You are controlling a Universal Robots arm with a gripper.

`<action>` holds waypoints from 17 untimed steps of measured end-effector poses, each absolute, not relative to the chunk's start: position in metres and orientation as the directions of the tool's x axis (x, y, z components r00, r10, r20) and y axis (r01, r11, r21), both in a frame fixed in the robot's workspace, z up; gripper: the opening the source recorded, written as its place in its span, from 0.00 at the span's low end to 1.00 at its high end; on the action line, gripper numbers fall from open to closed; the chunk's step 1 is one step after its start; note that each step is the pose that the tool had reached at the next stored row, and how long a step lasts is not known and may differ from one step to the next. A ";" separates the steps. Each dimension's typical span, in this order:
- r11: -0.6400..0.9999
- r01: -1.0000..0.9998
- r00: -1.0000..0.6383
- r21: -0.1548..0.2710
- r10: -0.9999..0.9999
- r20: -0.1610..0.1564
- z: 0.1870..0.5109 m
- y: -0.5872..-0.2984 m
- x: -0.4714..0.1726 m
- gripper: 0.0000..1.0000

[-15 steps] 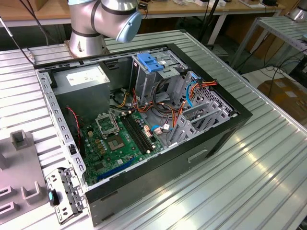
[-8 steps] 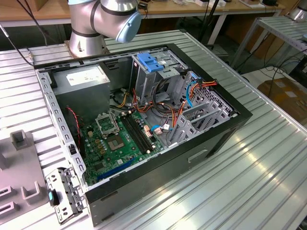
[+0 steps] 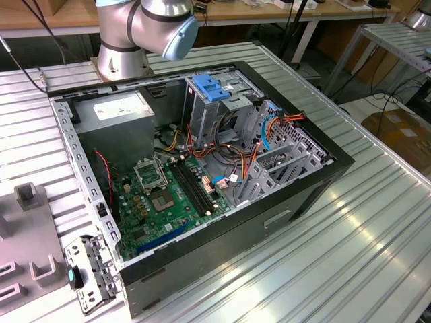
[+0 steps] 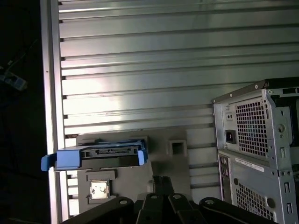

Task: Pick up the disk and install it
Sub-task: 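Reach for the disk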

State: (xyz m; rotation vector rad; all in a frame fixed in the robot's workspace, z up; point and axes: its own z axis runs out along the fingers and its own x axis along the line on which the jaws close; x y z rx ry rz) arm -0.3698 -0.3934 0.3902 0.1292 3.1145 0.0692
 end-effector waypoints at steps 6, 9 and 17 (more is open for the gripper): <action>0.996 0.082 -0.996 0.045 0.083 -0.022 0.390 -0.393 -0.384 0.11; 0.996 0.082 -0.996 0.045 0.083 -0.022 0.390 -0.391 -0.393 0.11; 0.996 0.082 -0.996 0.045 0.083 -0.022 0.390 -0.382 -0.427 0.11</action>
